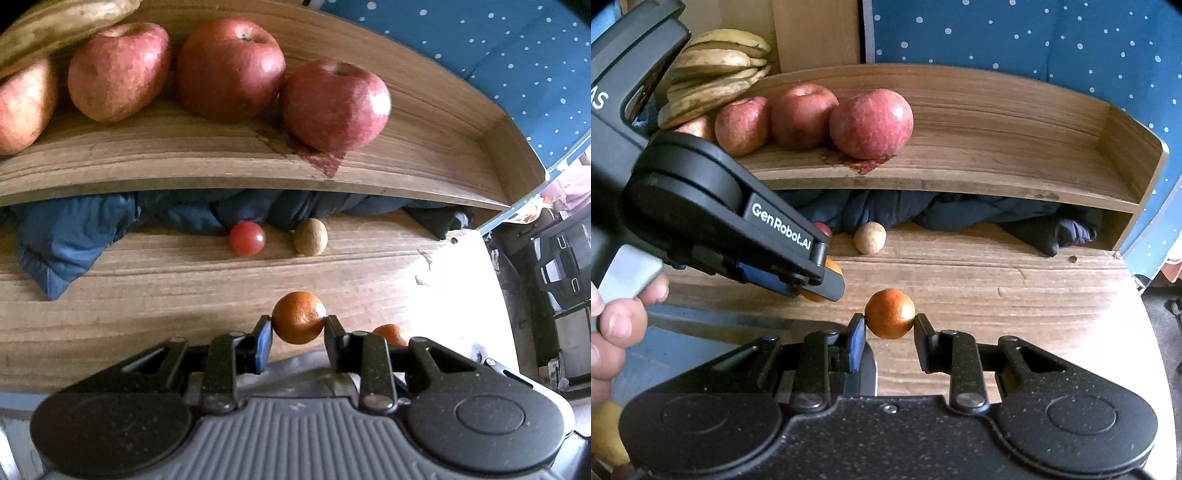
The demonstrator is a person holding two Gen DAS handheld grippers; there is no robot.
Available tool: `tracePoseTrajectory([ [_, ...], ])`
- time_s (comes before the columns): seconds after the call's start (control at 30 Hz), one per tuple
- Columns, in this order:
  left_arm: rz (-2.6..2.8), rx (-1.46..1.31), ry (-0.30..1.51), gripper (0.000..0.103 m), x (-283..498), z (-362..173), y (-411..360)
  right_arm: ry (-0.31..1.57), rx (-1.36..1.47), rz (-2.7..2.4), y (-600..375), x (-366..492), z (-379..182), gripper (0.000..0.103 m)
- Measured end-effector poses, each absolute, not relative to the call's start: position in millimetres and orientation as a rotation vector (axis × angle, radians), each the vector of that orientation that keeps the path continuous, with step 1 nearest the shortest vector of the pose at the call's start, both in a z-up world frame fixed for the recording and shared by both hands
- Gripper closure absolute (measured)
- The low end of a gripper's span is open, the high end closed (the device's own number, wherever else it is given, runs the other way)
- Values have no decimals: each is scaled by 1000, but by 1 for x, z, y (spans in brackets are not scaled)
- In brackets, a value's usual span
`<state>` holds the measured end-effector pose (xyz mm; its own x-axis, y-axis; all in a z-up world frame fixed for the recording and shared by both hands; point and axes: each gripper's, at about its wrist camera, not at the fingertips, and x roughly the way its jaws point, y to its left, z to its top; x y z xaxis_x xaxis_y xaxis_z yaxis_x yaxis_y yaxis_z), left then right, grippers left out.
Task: Organize fruits
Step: 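Close the left tool on a tangerine while the right tool grasps the other tangerine, then carry both tangerines over the steel tray and lower them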
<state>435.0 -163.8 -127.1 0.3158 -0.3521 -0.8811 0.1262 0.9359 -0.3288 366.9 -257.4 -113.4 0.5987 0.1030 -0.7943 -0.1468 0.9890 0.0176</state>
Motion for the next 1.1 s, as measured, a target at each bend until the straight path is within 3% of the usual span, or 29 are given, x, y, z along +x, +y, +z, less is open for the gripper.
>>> tracePoseTrajectory([
  [1.1, -201, -192, 1190, 70, 322, -113, -144, 901, -71, 275, -260, 273, -92, 73],
])
